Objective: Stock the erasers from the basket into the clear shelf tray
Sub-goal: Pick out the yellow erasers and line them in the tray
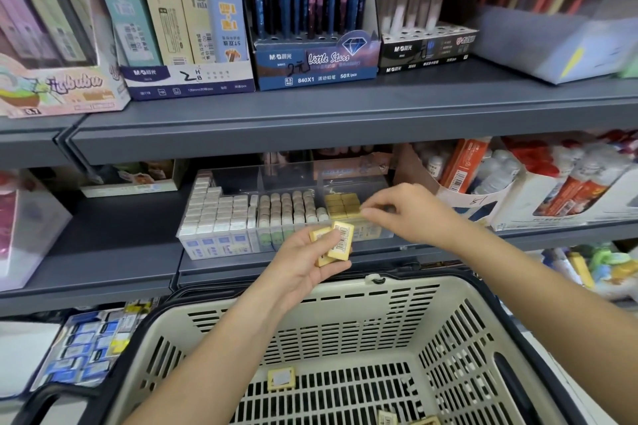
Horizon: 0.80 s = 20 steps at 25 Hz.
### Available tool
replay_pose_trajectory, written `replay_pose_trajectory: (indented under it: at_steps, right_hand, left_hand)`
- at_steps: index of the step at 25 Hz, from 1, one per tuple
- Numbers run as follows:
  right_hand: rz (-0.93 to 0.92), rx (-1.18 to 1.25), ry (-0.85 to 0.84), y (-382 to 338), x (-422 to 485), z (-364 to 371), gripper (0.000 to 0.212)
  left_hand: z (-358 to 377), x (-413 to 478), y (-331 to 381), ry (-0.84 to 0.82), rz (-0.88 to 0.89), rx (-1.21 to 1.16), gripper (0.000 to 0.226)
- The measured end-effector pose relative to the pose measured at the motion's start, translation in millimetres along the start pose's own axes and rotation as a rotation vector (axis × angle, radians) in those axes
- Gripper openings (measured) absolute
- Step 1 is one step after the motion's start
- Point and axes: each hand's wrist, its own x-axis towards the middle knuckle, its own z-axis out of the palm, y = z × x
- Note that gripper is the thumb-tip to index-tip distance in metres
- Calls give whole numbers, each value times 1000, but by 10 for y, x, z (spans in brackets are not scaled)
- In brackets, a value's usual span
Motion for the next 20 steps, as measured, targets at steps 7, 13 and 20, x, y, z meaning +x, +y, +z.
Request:
replay_pose_trajectory:
  at_steps: [7,13,20]
  right_hand:
    - [97,384,-27,-56,-94,-51,7]
    - [225,8,136,244,170,-170,14]
    - [228,-190,-54,284,286,98,13]
  left_hand:
    - [113,-6,-26,23,3,-42,18]
    - [-75,-48,-1,58,102,187,18]
    - [-150,-25,-41,86,152,280,29]
